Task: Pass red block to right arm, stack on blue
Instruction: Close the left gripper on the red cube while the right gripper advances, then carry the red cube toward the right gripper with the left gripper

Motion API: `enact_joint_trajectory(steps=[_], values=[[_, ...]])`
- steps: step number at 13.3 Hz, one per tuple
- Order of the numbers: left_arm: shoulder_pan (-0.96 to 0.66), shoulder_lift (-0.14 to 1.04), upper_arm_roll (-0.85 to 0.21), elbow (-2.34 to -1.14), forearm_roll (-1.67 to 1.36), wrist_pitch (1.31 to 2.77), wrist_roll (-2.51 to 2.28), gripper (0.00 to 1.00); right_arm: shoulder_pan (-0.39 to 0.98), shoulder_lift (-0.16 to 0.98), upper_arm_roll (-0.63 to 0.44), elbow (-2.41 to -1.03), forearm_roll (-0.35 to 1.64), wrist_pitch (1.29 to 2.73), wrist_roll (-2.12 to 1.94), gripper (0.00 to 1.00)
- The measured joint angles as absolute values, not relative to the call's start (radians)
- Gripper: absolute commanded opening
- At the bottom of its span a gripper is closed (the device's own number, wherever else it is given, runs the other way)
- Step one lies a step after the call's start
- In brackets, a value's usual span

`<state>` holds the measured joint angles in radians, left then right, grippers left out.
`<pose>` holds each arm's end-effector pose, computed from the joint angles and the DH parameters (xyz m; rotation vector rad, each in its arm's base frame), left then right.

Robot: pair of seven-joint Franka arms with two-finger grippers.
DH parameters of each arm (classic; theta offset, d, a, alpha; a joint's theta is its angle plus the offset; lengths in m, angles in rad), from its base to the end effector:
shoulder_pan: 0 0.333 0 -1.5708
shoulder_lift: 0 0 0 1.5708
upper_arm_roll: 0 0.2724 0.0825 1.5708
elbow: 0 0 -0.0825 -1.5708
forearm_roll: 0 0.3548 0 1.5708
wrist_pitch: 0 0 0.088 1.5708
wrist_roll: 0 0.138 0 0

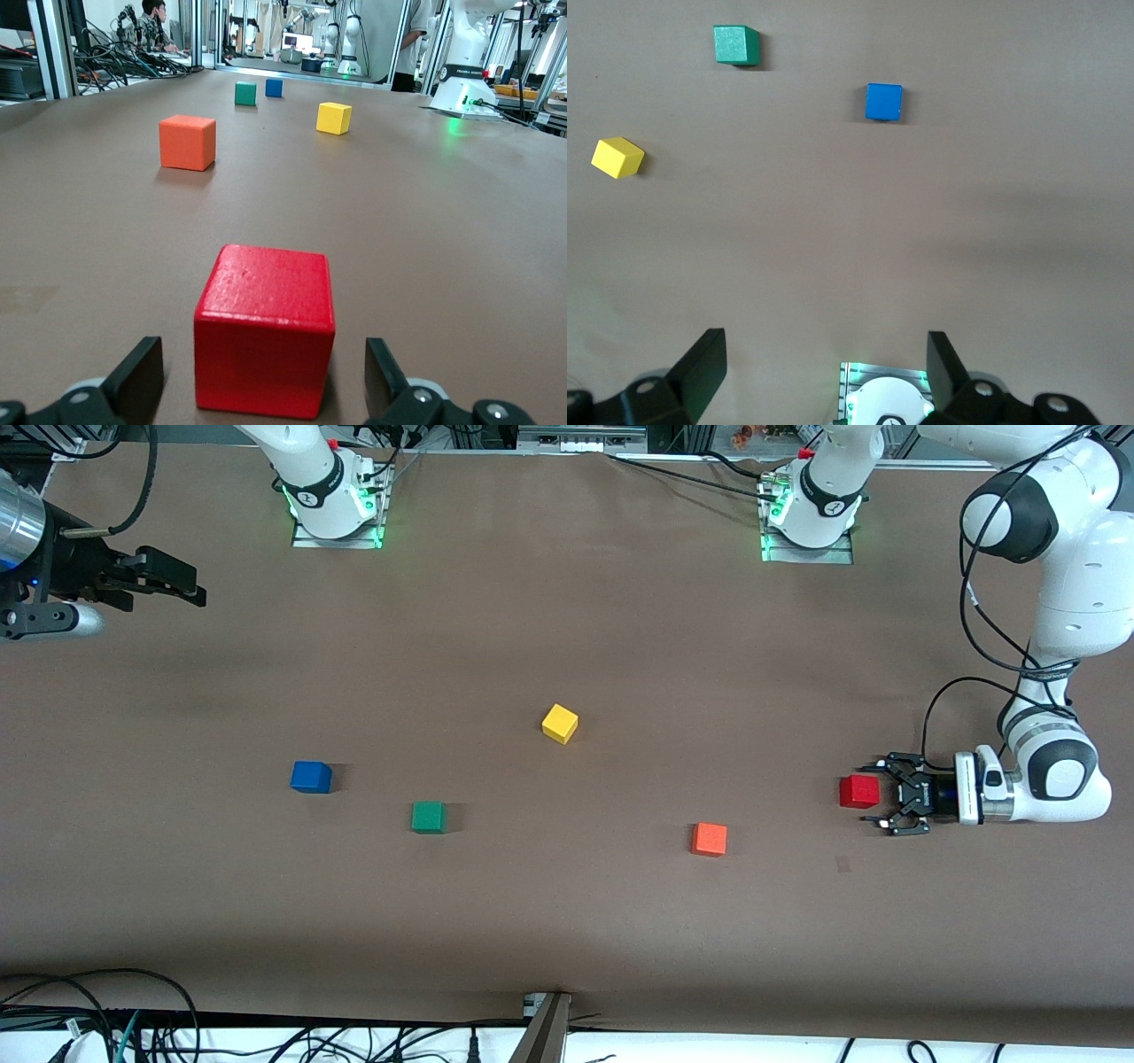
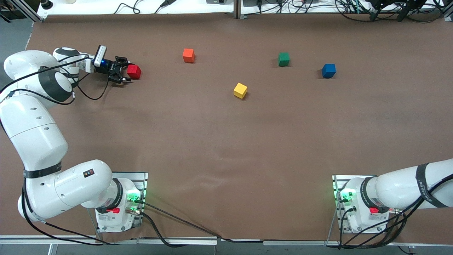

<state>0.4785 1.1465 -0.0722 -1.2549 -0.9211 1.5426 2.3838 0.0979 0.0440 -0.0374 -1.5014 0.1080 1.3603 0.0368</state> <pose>0.5762 0.1326 0.0528 1.4573 -1.4106 0.9247 0.5061 0.0476 0.5420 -3.0309 -0.0551 0.2888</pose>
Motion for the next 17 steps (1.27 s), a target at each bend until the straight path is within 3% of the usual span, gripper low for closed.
enact_joint_trajectory(steps=[4,5,8,9,13,17], values=[[0.479,1.148,-0.072,-1.251,-0.922,1.524,2.385,1.00,0.110,0.096,-0.035,-1.503,0.129,1.366,0.036,1.00],[0.479,1.148,-0.072,-1.251,-0.922,1.519,2.385,0.84,0.113,0.108,-0.034,-1.502,0.151,1.368,0.036,1.00],[0.479,1.149,-0.072,-1.249,-0.922,1.506,2.396,0.10,0.129,0.126,-0.033,-1.502,0.192,1.369,0.035,1.00],[0.479,1.149,-0.072,-1.248,-0.922,1.505,2.412,0.00,0.135,0.131,-0.033,-1.502,0.195,1.370,0.035,1.00],[0.486,1.149,-0.072,-1.245,-0.922,1.479,2.439,0.00,0.204,0.173,-0.029,-1.502,0.207,1.432,0.037,1.00],[0.486,1.148,-0.129,-1.238,-0.976,1.327,2.374,0.00,0.266,0.217,-0.028,-1.502,0.268,1.516,0.039,1.00]])
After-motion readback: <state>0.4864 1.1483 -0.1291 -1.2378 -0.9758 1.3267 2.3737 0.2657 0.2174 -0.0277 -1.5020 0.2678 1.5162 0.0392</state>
